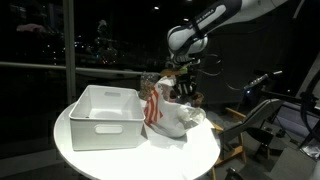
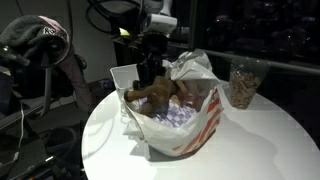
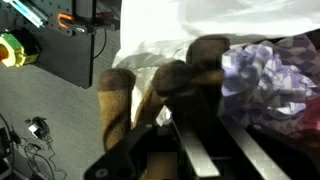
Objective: Remove all the items from the plastic bag and put them inside the white basket
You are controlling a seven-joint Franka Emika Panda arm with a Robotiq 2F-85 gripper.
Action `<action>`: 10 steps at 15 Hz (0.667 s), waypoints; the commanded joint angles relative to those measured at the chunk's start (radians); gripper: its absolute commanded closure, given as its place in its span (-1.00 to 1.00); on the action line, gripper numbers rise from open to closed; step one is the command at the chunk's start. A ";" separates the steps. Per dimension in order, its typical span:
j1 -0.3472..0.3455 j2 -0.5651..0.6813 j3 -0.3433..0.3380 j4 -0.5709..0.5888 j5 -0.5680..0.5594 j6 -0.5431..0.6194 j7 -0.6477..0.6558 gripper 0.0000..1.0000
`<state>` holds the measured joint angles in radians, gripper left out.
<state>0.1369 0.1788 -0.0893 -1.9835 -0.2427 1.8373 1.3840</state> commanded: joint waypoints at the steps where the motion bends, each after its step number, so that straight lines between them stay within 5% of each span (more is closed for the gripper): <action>1: -0.011 -0.213 0.056 -0.124 -0.041 0.053 -0.040 0.93; 6: -0.012 -0.411 0.149 -0.210 -0.055 0.136 -0.060 0.93; 10: -0.015 -0.440 0.212 -0.185 -0.039 0.265 -0.089 0.93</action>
<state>0.1368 -0.2263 0.0820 -2.1677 -0.2862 2.0030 1.3310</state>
